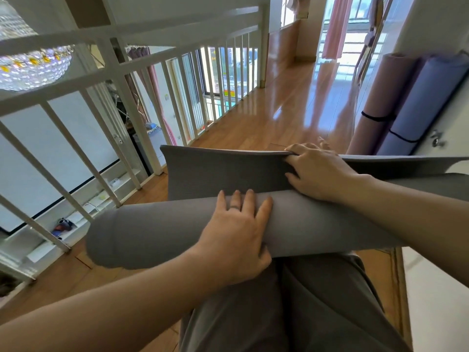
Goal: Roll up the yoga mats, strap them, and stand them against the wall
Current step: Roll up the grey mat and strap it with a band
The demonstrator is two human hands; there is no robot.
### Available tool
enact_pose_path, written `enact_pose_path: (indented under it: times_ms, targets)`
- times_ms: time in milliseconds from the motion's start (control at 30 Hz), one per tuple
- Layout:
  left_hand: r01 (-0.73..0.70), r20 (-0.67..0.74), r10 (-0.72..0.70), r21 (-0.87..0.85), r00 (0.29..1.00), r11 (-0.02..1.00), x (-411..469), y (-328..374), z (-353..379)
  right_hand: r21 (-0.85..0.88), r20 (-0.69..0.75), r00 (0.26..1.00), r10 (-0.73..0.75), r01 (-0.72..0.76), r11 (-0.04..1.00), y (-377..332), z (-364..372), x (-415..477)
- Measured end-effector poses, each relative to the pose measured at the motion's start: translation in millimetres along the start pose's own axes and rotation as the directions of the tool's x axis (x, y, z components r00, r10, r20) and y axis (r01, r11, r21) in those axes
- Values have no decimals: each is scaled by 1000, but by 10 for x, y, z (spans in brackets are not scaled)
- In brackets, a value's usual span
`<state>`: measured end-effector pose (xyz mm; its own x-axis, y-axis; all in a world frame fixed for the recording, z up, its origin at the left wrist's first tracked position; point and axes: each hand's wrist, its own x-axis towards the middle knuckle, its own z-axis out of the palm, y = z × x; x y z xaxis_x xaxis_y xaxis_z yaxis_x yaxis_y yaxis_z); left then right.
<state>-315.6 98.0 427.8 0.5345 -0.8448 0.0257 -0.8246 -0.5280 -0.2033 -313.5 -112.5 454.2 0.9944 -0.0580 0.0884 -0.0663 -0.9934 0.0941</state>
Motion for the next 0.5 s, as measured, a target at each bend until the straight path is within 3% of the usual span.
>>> enact_pose_path:
  times_ms: [100, 200, 400, 500]
  targets:
    - [41, 59, -41, 0, 997, 999, 76, 17, 66, 32, -7, 999, 46, -46, 998, -60, 34, 6]
    - [37, 31, -36, -45, 999, 998, 220, -131, 53, 86, -34, 996, 81, -78, 993, -60, 45, 5]
    - [-68, 65, 79, -160, 995, 985, 139, -311, -199, 135, -167, 985, 38, -15, 991, 138, -117, 27]
    - [-108, 173, 149, -223, 974, 969, 57, -321, -237, 167, -108, 994, 33, -15, 986, 132, 112, -2]
